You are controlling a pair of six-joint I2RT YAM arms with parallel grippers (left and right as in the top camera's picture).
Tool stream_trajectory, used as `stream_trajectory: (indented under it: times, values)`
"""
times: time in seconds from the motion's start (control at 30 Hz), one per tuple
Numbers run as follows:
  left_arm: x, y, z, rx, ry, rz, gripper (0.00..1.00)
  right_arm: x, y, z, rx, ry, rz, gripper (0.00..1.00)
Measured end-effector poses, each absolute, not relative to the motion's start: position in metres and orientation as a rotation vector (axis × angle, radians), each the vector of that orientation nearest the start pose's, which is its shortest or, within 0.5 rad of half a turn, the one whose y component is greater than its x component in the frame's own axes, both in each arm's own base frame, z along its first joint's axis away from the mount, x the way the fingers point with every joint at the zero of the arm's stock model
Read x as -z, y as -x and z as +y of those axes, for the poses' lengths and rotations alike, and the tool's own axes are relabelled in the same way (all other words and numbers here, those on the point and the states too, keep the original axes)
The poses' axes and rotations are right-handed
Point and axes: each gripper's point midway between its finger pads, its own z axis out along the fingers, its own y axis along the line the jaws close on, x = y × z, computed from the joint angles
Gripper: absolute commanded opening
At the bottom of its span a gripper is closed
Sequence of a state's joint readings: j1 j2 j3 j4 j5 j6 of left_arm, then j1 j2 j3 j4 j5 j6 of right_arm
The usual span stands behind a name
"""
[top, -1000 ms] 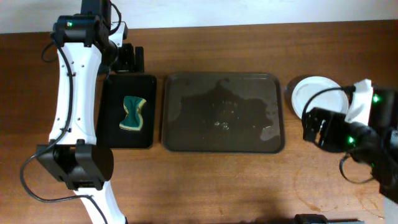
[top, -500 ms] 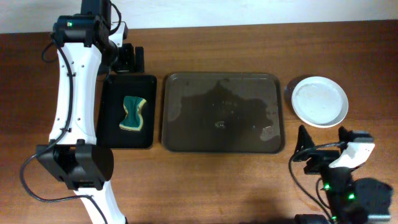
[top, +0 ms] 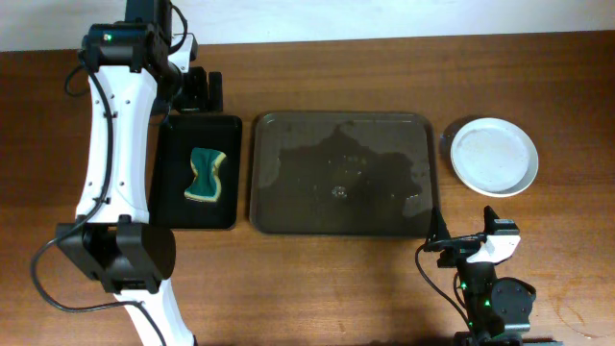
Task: Clean dirty plates on tray and stack at the side
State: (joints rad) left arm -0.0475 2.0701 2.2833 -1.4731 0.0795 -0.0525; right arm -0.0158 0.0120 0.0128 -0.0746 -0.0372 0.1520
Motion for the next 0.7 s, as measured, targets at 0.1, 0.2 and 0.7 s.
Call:
stream_trajectory:
  times: [0.1,0.2,0.7]
  values:
    - [-0.222,-0.447,-0.035,0.135,-0.011,2.832,1.00,-0.159,-0.246,0.002,-0.135,-0.111,1.643,0.99]
    - [-0.222,-0.447,-0.035,0.135,-0.011,2.832,1.00,-0.159,-0.246,0.002,-0.135,-0.111,1.643,0.99]
    - [-0.379,-0.308,-0.015,0.042,-0.058,1.821,1.00,-0.159,-0.246,0.001,-0.126,-0.118,1.640,0.99]
